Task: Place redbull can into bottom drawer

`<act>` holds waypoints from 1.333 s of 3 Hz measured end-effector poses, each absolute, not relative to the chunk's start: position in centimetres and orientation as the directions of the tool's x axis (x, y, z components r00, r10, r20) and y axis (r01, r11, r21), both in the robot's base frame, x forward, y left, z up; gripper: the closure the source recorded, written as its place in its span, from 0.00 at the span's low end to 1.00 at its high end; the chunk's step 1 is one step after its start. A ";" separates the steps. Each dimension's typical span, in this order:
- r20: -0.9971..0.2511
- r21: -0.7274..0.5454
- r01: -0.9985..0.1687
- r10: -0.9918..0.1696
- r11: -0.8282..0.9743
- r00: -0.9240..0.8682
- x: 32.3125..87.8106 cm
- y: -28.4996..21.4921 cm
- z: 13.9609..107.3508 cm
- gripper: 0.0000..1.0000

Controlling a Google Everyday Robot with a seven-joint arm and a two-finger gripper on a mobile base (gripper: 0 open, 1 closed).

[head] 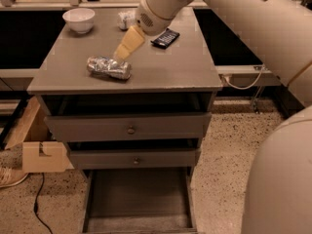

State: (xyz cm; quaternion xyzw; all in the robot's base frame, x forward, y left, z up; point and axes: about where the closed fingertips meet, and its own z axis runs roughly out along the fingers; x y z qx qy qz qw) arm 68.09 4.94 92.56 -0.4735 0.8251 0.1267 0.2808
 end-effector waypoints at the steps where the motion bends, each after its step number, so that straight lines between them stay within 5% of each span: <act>1: -0.584 -0.058 -0.853 -0.711 0.519 -0.393 68.1 4.9 92.5 0.00; 4: -0.438 -0.066 -0.893 -0.817 0.445 -0.375 68.8 12.4 84.0 0.00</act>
Offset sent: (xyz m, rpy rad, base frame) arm 0.0033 0.0491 -0.0533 -0.0849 0.0620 0.0853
